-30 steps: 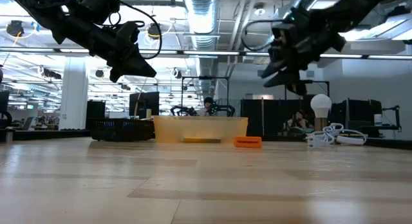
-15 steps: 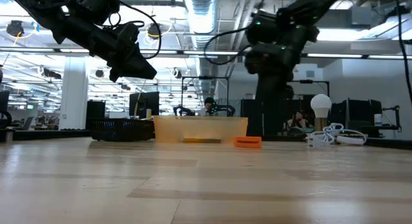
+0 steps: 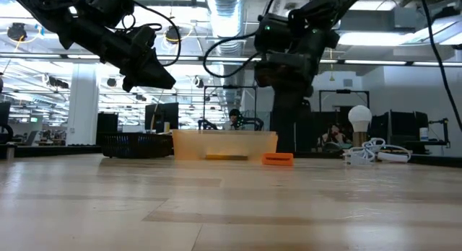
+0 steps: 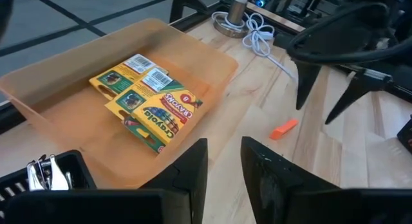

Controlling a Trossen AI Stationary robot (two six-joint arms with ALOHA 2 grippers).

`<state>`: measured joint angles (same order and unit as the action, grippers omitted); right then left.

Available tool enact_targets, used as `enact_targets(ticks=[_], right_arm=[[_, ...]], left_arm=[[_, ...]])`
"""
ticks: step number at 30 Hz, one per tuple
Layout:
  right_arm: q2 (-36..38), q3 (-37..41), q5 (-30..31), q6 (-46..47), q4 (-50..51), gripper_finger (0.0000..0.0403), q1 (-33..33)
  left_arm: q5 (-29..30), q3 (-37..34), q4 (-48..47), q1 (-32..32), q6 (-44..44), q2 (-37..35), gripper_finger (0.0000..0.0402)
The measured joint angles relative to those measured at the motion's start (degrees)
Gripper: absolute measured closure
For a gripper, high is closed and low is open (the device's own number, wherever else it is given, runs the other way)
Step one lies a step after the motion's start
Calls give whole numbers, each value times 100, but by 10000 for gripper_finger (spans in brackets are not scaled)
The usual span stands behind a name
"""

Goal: Pick & Place School Supplies
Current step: Put the orange eraser into the bottom black bin

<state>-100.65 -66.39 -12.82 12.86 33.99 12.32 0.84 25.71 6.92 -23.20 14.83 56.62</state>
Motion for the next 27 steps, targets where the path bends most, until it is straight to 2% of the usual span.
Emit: enact_targets(ticks=[10, 15, 27], right_arm=[[-397, 10, 204, -134, 3, 204, -39], [-327, 5, 418, -148, -120, 205, 22], [-259, -9, 416, -162, -370, 206, 41]], left_arm=[[-2, 0, -7, 0, 2, 0, 311], [-2, 0, -5, 0, 39, 0, 311], [-2, 0, 0, -2, 386, 0, 311]])
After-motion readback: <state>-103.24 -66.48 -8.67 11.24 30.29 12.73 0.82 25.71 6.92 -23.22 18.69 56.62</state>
